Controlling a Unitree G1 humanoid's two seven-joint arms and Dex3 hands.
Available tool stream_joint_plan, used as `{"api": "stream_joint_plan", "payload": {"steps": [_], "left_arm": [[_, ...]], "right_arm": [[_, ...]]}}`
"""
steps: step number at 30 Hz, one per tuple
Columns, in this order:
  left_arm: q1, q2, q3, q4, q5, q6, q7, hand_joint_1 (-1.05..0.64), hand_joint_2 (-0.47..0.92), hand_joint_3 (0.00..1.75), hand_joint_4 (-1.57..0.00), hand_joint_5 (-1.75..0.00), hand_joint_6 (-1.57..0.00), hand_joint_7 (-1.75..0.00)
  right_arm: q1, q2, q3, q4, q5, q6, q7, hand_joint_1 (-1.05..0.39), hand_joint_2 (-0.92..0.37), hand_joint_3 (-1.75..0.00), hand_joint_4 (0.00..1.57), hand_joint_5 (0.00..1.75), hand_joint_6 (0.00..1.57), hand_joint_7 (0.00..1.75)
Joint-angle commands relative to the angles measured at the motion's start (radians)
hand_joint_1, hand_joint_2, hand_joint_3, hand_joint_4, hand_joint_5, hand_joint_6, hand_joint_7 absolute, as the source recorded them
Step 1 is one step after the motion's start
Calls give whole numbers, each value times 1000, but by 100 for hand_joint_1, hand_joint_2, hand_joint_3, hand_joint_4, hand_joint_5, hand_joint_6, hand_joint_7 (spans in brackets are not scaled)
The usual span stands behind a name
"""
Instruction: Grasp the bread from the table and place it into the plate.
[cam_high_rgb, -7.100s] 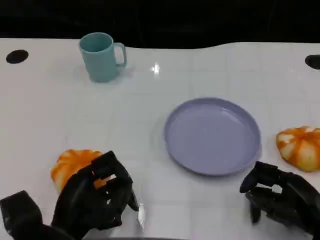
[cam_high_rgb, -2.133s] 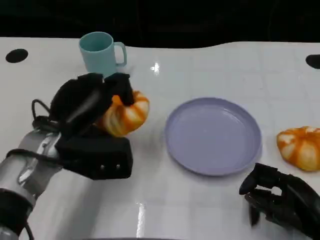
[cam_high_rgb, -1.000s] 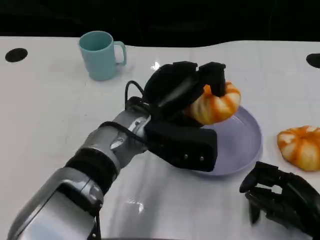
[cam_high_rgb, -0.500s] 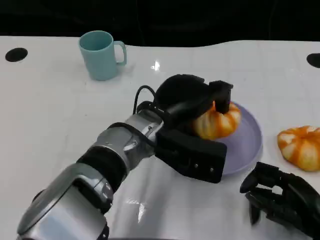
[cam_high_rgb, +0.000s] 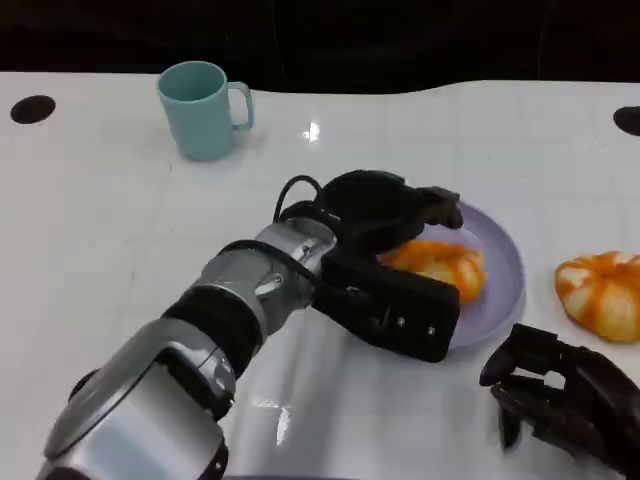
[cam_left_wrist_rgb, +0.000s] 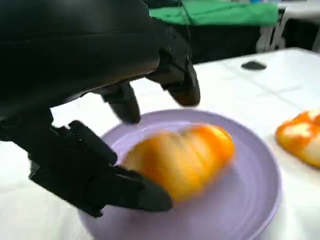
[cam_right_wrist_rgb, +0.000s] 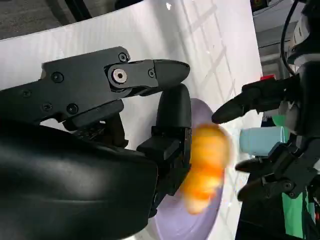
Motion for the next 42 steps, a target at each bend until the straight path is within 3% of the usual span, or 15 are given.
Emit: {"api": "stream_joint_plan", "payload": {"steps": [1, 13, 18, 23, 33, 38, 42], "left_arm": [[-38, 13, -23, -17, 17, 23, -41, -102, 92, 42, 0, -24, 0, -18], [16, 95, -3, -157, -15, 3, -114, -103, 92, 42, 0, -24, 0, -27], [93, 148, 56, -251, -90, -49, -129, -97, 92, 32, 0, -35, 0, -38], [182, 185, 126, -345, -200, -103, -177, -92, 92, 29, 0, -34, 0, -38], [370, 227, 273, -485, -431, -251, -242, -77, 92, 22, -2, -61, -15, -33], [468, 212, 353, -516, -635, -327, -355, -62, 92, 16, -8, -73, -29, -29], [550, 203, 404, -557, -745, -335, -415, -62, 92, 15, -14, -79, -35, -29]], "right_arm": [[27, -15, -2, 24, -11, 12, 9, -53, -92, -25, 67, 175, 65, 141], [26, -18, 0, 26, -20, 4, 3, -54, -92, -25, 67, 175, 65, 142], [25, -19, 0, 29, -21, 0, 4, -54, -92, -25, 67, 175, 65, 142], [30, -20, 0, 20, -21, 4, 0, -54, -92, -26, 66, 175, 65, 142], [38, -21, 3, 2, -22, 20, -7, -55, -92, -26, 66, 175, 66, 141], [34, -20, 1, 14, -20, 1, 2, -54, -92, -27, 66, 175, 65, 141], [29, -17, -3, 22, -11, 2, 9, -53, -92, -27, 67, 175, 65, 141]]}}
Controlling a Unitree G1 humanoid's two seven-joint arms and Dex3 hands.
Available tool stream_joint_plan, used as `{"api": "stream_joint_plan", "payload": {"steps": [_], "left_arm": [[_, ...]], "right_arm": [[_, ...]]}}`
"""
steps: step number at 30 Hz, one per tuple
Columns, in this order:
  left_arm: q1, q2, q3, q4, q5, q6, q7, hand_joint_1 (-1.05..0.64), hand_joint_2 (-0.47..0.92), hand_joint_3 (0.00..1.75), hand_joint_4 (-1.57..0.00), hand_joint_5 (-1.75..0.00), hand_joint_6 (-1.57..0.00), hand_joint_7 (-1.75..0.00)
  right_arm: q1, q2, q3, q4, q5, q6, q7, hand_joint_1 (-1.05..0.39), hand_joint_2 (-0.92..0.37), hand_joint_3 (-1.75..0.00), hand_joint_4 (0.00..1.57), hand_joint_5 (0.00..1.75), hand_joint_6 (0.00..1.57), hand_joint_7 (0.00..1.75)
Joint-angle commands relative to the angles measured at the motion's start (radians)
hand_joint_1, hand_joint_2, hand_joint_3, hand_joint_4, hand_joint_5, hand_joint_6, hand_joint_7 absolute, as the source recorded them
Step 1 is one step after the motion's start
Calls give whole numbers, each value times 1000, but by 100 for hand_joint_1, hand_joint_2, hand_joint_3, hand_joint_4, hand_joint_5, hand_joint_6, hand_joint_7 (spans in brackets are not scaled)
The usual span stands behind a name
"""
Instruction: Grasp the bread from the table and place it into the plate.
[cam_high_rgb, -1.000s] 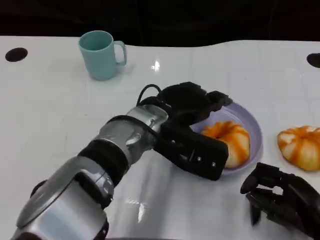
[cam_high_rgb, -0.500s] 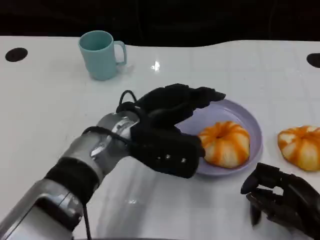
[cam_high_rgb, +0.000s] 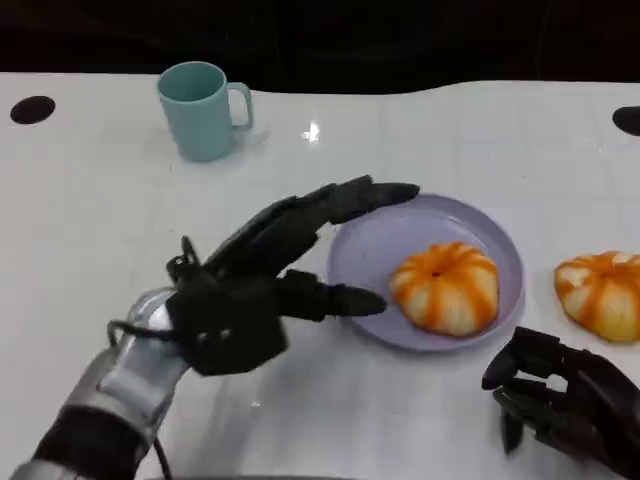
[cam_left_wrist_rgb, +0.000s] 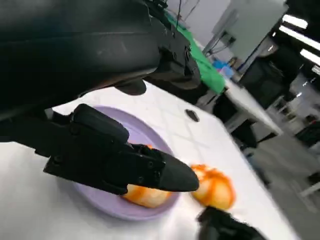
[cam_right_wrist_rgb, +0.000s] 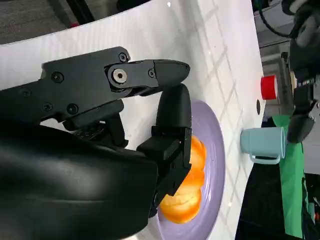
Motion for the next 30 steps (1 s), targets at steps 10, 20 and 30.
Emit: {"api": "stream_joint_plan", "payload": {"steps": [10, 20, 30], "left_arm": [[316, -60, 156, -244, -393, 72, -201, -38, 91, 20, -49, -93, -67, -33], [498, -128, 224, -429, -568, 327, -214, -28, 50, 95, -75, -111, -93, -36], [579, -128, 286, -489, -653, 508, -267, -39, 52, 97, -72, -145, -75, -110]], "right_arm": [[-4, -10, -15, 71, 10, -8, 46, -52, -92, -27, 68, 175, 65, 141], [-6, -13, -10, 73, -12, -20, 26, -54, -92, -27, 69, 175, 67, 140], [-7, -15, -7, 66, -9, -4, 25, -55, -92, -26, 68, 175, 66, 141]]}}
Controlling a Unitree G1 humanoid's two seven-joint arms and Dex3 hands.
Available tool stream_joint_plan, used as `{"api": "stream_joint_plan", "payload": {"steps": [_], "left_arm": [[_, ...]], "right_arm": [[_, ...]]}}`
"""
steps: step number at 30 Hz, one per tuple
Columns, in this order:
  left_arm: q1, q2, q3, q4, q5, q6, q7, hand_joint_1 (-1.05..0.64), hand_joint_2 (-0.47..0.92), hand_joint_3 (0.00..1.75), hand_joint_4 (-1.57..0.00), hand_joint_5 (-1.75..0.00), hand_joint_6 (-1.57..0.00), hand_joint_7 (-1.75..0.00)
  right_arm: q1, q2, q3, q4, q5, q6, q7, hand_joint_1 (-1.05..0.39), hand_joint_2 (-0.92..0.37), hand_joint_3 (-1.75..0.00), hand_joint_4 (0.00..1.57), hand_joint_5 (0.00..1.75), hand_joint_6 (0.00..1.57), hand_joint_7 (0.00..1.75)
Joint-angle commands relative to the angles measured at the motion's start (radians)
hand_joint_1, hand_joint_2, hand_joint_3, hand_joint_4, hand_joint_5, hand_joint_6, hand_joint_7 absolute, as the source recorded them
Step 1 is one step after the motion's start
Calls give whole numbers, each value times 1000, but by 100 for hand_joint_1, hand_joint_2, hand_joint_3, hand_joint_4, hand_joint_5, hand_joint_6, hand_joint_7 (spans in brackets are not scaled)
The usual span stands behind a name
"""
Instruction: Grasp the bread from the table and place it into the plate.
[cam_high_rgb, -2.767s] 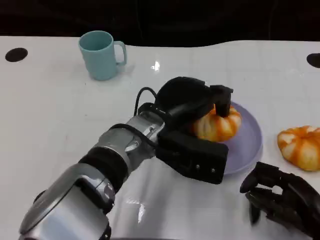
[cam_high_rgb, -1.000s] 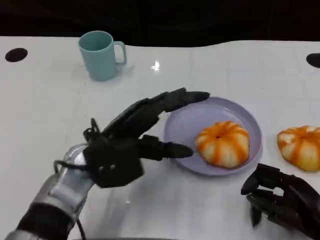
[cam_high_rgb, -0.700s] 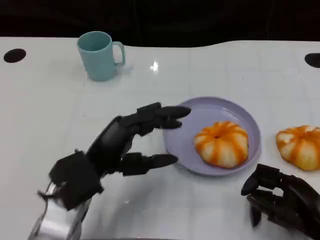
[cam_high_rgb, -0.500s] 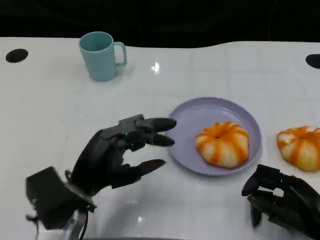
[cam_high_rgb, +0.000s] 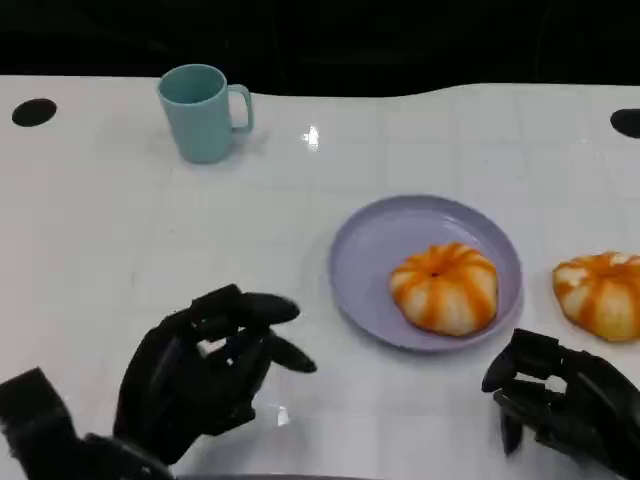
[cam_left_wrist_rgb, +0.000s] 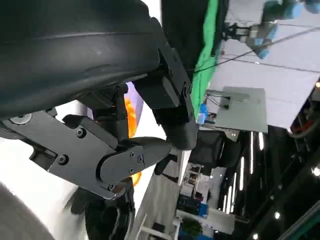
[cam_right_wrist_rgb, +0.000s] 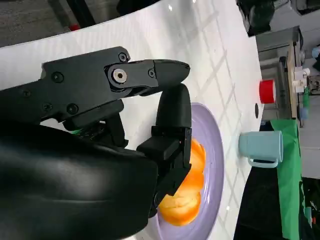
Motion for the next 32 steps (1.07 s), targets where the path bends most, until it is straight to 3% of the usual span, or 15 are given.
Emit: {"api": "stream_joint_plan", "payload": {"steps": [1, 7, 11, 18, 24, 32], "left_arm": [[25, 11, 28, -22, -14, 49, -27, -39, 52, 97, -72, -147, -75, -112], [44, 11, 45, -20, 0, 75, -46, -41, 57, 88, -74, -157, -69, -134], [42, 6, 55, 3, -3, 73, -77, -39, 50, 102, -74, -166, -66, -148], [29, 5, 74, 32, 6, 66, -101, -39, 51, 100, -73, -169, -64, -149], [19, 7, 78, 52, 30, 51, -115, -39, 44, 114, -71, -170, -63, -151], [17, 1, 83, 55, 33, 59, -123, -37, 50, 108, -71, -170, -64, -148]], "right_arm": [[17, -15, -2, 6, -11, 35, -2, -54, -92, -26, 67, 175, 66, 141], [27, -18, 1, -19, -18, 58, -15, -57, -92, -25, 67, 175, 66, 142], [28, -17, 0, -18, -13, 55, -8, -54, -92, -25, 66, 175, 65, 141], [29, -23, 7, -31, -34, 57, -29, -52, -92, -27, 66, 175, 65, 141], [27, -22, 4, -29, -48, 53, -39, -50, -92, -28, 66, 175, 66, 141], [20, -20, -1, -9, -36, 38, -18, -49, -92, -28, 66, 175, 66, 139]]}}
